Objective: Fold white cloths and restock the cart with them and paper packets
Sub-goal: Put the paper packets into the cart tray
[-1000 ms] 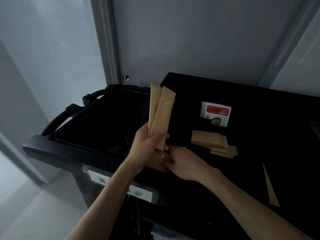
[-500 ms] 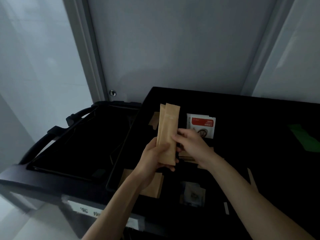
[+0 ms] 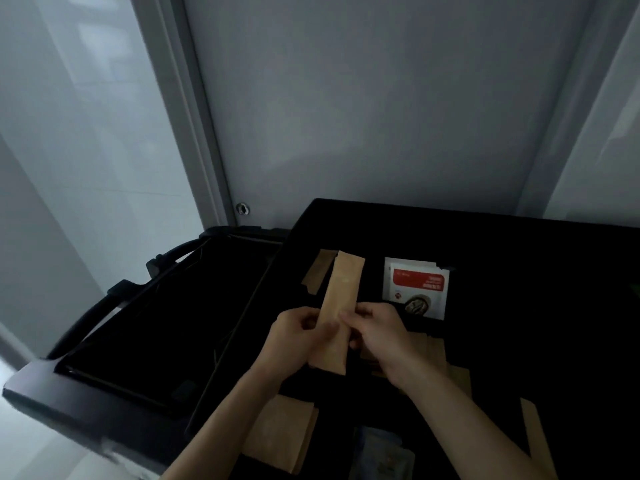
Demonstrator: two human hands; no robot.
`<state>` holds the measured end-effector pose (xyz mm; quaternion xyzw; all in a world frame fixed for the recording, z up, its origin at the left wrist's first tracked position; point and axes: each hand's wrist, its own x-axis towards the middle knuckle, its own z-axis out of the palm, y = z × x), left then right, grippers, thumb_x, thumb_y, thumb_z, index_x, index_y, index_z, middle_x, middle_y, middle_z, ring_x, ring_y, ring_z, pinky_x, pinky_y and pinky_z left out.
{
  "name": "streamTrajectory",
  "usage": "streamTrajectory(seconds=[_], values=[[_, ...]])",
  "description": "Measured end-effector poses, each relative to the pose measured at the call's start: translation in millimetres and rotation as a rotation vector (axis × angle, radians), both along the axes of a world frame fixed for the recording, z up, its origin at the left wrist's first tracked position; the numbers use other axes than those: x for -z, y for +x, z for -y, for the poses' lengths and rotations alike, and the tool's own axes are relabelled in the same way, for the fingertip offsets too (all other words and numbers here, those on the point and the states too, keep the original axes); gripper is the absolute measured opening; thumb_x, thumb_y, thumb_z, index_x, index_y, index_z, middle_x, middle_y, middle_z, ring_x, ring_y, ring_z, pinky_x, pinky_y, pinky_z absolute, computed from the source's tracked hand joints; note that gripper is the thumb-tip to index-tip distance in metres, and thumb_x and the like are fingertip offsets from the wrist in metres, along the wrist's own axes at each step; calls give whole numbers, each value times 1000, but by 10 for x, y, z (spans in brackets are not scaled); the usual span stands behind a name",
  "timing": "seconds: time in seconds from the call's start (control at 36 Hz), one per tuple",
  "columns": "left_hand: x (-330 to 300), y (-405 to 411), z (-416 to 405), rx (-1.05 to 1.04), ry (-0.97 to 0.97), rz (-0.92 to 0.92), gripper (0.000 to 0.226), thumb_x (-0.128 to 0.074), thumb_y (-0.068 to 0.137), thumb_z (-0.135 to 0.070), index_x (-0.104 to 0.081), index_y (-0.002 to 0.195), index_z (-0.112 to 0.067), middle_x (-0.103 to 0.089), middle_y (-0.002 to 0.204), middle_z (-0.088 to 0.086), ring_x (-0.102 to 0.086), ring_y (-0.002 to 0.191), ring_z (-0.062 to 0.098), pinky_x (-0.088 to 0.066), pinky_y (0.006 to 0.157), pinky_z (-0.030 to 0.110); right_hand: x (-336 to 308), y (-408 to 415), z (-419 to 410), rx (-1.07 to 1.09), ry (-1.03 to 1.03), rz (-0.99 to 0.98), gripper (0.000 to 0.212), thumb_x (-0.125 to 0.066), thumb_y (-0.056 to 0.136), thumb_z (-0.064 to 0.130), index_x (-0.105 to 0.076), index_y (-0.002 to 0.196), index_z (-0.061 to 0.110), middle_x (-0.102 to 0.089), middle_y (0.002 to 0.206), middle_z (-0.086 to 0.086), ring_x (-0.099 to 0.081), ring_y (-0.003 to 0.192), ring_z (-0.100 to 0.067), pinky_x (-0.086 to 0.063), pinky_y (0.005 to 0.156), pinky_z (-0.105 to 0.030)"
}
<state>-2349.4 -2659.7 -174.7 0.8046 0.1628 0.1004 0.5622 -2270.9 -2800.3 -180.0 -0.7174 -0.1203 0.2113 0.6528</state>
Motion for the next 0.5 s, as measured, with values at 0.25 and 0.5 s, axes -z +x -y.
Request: streamTrajectory(seconds=[0.25,0.5], values=[[-254,520,-153,-111,466,217,31,-71,88,-25,-64,118,-23,-60,104,-5,-61,85,4,-46,71,10,-251,534,-290,82,-21,84,17,-59,99,19,-71,108,9,-73,97,-11,-63,74,-18,-51,65,-27],[-228,1026,-301,-57,689,159,26,-51,99,-19,-71,93,-3,-58,108,13,-55,101,24,-45,88,30,-181,1104,-852,199,-102,-62,14,-64,92,8,-74,94,0,-73,92,-18,-69,83,-27,-58,74,-36]])
